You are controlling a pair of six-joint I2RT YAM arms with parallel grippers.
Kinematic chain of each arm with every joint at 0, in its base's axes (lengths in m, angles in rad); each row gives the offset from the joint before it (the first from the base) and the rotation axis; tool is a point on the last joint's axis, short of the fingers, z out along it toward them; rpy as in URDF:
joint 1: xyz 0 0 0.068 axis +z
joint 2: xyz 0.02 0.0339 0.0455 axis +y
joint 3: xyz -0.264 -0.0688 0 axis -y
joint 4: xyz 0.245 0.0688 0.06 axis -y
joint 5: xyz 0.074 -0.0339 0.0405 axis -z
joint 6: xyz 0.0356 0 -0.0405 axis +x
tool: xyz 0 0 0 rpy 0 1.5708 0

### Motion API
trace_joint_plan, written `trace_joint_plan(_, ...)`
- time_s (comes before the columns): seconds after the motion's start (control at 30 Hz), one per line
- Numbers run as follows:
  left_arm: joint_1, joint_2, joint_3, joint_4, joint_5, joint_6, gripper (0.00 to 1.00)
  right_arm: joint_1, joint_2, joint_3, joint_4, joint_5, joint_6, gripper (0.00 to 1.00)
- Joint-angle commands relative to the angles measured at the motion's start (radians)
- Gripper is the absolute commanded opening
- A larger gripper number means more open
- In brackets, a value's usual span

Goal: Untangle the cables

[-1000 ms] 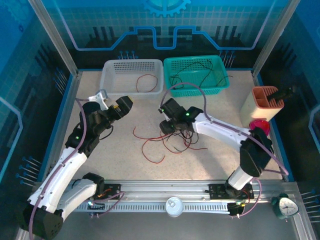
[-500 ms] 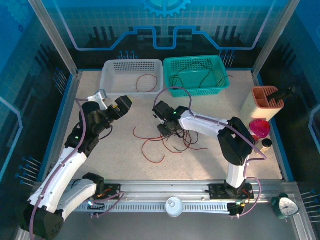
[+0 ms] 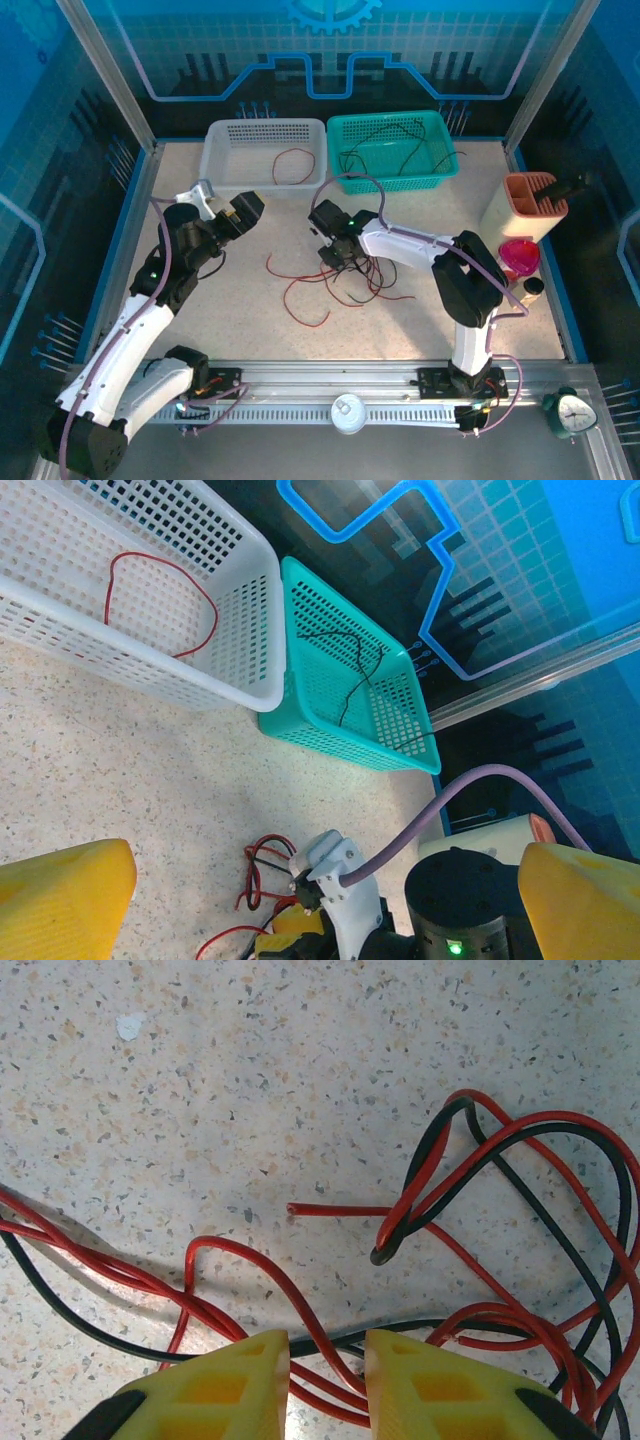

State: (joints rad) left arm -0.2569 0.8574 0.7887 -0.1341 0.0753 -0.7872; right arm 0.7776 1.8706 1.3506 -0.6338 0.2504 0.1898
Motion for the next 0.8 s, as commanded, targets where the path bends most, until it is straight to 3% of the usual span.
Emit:
trace_joint_plan(0.0, 0.01, -0.005, 0.015, 0.004, 0.019, -0.006, 0.99, -0.01, 0.027, 0.018, 0.004, -0.02, -0.01, 0.31)
trace_joint_plan(0.17, 0.01, -0.008, 0.018, 0.003, 0.02, -0.006, 0.99, -0.014, 0.041, 0.015, 0.009, -0.026, -0.008, 0.28)
trace_joint_plan(0.33, 0.01, -0.009, 0.017, 0.002, 0.021, -0.005, 0.99, -0.016, 0.015, 0.028, 0.005, -0.034, -0.006, 0.0)
trace_joint_plan(0.77, 0.01, 0.0, 0.018, 0.086, 0.087, -0.002, 0.99, -0.053, -0.242, 0.198, -0.068, -0.131, 0.018, 0.0)
